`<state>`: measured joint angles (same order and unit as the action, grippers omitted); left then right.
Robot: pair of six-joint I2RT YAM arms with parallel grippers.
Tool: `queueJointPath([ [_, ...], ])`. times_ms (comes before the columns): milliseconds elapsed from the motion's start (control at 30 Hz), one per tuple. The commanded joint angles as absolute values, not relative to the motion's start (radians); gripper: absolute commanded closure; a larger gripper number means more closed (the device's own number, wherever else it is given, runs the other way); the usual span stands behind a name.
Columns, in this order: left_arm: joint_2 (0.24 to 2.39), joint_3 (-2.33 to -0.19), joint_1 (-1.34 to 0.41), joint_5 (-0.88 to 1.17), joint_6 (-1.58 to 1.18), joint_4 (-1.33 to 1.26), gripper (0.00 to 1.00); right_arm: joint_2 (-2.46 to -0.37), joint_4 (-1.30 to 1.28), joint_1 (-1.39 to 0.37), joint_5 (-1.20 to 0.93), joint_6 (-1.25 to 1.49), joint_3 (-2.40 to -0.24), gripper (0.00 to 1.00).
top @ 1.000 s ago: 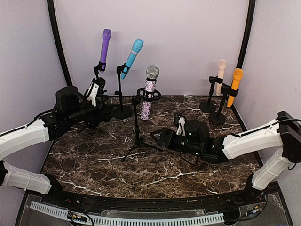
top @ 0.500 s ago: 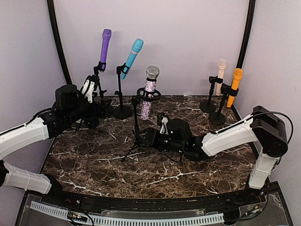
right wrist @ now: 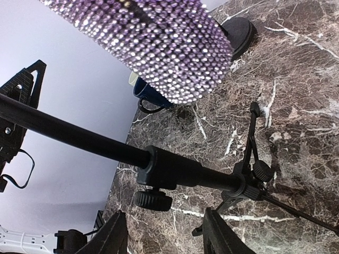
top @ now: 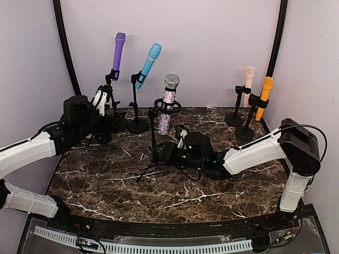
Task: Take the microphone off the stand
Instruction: Unscrew the knob on the stand of the microphone stand.
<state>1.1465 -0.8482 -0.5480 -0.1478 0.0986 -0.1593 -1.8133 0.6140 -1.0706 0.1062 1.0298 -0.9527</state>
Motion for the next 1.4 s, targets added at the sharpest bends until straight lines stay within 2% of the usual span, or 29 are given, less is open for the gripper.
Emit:
queueJointPath([
  [0, 1.141, -0.839, -0.549, -0.161, 0.114, -0.167, 0.18, -1.832, 0.658, -1.084, 0.118, 1.033, -0.993, 0.52],
  [400, 1.134, -0.838, -0.549, -0.161, 0.121, -0.168, 0.18, -1.862, 0.656, -1.086, 0.116, 1.035, -1.034, 0.6],
  [1067, 1.12, -0.836, -0.549, -0.17, 0.132, -0.17, 0.18, -1.87, 0.572, -1.101, 0.18, 1.016, -1.05, 0.88],
  [1367, 1.115, -0.833, -0.549, -0.173, 0.134, -0.171, 0.18, -1.866, 0.452, -1.119, 0.255, 0.974, -1.086, 0.94],
])
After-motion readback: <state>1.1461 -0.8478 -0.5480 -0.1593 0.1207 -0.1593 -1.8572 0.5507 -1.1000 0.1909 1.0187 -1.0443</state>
